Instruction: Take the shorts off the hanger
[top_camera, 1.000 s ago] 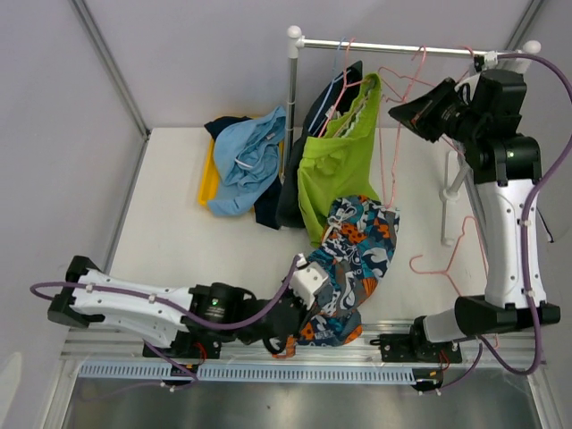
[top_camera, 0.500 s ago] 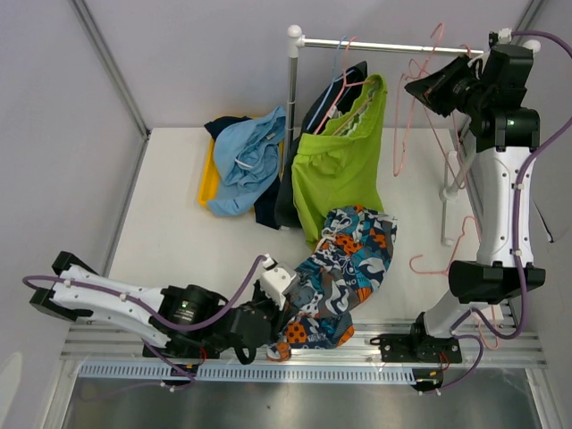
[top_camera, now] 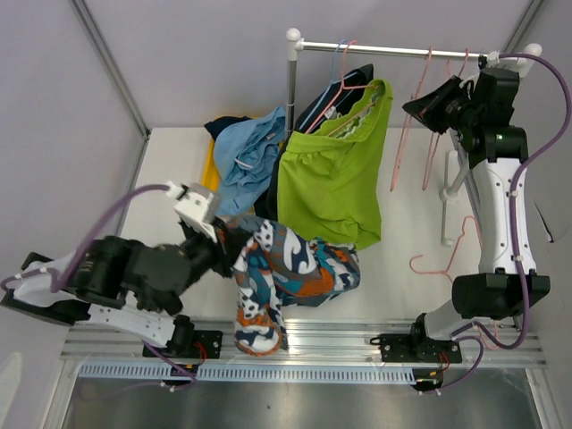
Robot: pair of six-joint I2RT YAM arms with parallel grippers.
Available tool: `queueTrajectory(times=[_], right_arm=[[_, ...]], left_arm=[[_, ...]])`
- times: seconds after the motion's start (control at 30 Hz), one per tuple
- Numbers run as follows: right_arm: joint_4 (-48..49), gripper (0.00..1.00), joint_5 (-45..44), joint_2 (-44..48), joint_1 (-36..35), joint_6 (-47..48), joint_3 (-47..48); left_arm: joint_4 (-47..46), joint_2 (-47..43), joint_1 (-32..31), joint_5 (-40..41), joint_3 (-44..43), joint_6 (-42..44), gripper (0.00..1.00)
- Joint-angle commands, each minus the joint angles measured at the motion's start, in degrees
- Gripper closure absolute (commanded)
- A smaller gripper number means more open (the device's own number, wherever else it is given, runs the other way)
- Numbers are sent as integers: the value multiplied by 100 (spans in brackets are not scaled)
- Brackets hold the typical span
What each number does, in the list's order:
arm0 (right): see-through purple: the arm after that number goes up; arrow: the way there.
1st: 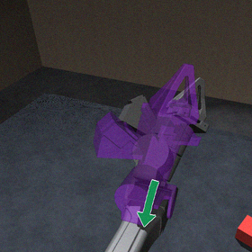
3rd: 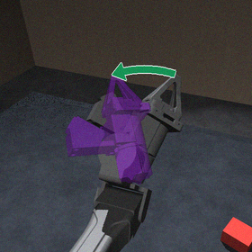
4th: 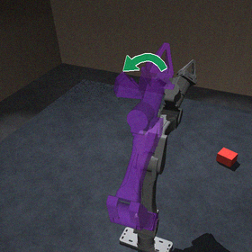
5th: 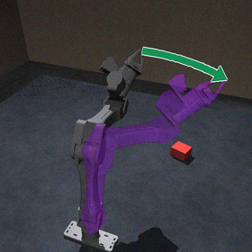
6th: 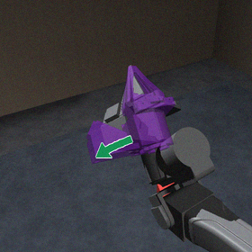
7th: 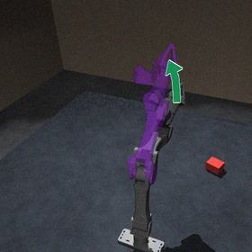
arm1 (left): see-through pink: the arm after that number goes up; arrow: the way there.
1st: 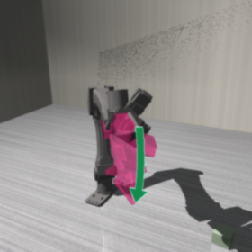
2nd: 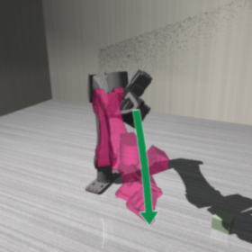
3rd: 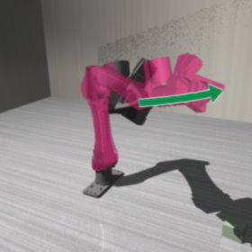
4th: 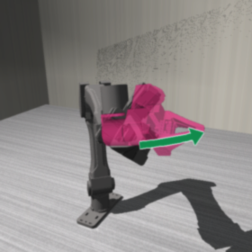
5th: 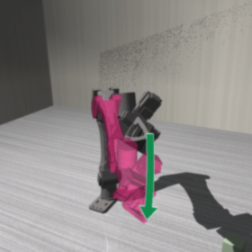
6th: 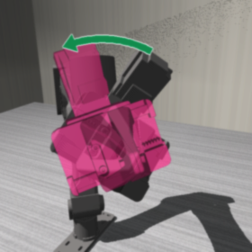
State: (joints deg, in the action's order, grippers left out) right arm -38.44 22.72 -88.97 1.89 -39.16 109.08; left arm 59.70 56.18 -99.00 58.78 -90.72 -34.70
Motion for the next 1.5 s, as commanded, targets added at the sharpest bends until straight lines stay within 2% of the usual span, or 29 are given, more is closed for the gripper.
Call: queueTrajectory(times=[0.0,0.07,0.1,0.17,0.2,0.23,0.3,0.33,0.37,0.43,0.47,0.53,0.57,0.63,0.67,0.7,0.77,0.93,1.1,1.17,1.2,1.23,1.27,1.33,1.4,1.43,1.47], right_arm=[[-94,86,57,503,-5,136,-246],[-103,58,48,766,-13,180,-466],[-129,29,31,863,-13,206,-545],[-251,2,-127,1152,-13,329,-712],[-278,1,-171,1241,-5,373,-773],[-305,1,-206,1337,-13,417,-844],[-384,1,-286,1618,-5,514,-1046],[-401,1,-312,1715,-4,540,-1133],[-402,1,-329,1925,-4,549,-1352],[-358,1,-303,2137,-13,593,-1590],[-358,1,-312,2234,-13,611,-1696],[-375,1,-286,2489,-13,663,-1995],[-384,1,-268,2568,-13,690,-2091],[-419,1,-242,2814,-13,742,-2399],[-428,1,-233,2893,-13,760,-2496],[-393,1,-189,2990,-13,769,-2618],[-410,1,-119,3201,-13,804,-2944],[-349,1,127,3692,-13,848,-3786],[-252,1,522,4106,-13,927,-4009],[-147,1,776,4238,-13,936,-3808],[-103,1,908,4256,-13,919,-3693],[36,1,1049,4248,-22,892,-3553],[116,1,1268,4169,-22,831,-3273],[266,0,1463,4002,-83,691,-2920],[512,0,1394,3696,-154,611,-2421],[721,1,1315,3589,-171,489,-2287],[845,1,1244,3484,-346,401,-2164]], left_arm=[[-931,-387,678,372,-490,2100,100],[-1670,-441,1265,55,-735,2685,100],[-1838,-363,1417,2,-998,3227,100],[-2286,-196,1742,63,-1463,3870,100],[-2523,-117,1831,106,-1519,4570,100],[-3090,14,1927,150,-1545,4899,100],[-3525,129,2445,3,-1563,5584,100],[-3623,286,2708,-164,-1615,5623,100],[-3528,401,3294,-609,-1790,5571,100],[-3273,821,3946,-1156,-2160,5264,100],[-3168,998,4611,-1428,-2430,5150,100],[-2930,1367,5221,-2149,-2827,4894,100],[-2877,1778,5772,-2352,-3116,4824,100],[-2719,2228,6303,-2888,-3644,4613,100],[-2614,2761,6801,-3064,-4133,4499,100],[-2326,3054,7024,-3257,-4747,4246,100],[-2226,3581,7594,-3829,-5435,4016,100],[-3137,4690,8141,-4795,-5588,3777,100],[-3518,5972,8300,-4788,-5431,3647,99],[-3492,6421,8388,-4937,-5195,3323,77],[-3431,6527,8388,-4938,-5141,3251,63],[-3326,6676,8397,-4981,-5088,3189,15],[-3072,6704,8397,-5147,-5035,3049,1],[-2781,6669,8388,-5245,-4965,2829,1],[-2578,6249,8353,-5298,-4413,2644,1],[-2630,5977,8266,-5237,-3845,2626,1],[-2726,5322,8204,-5193,-3126,2643,1]])
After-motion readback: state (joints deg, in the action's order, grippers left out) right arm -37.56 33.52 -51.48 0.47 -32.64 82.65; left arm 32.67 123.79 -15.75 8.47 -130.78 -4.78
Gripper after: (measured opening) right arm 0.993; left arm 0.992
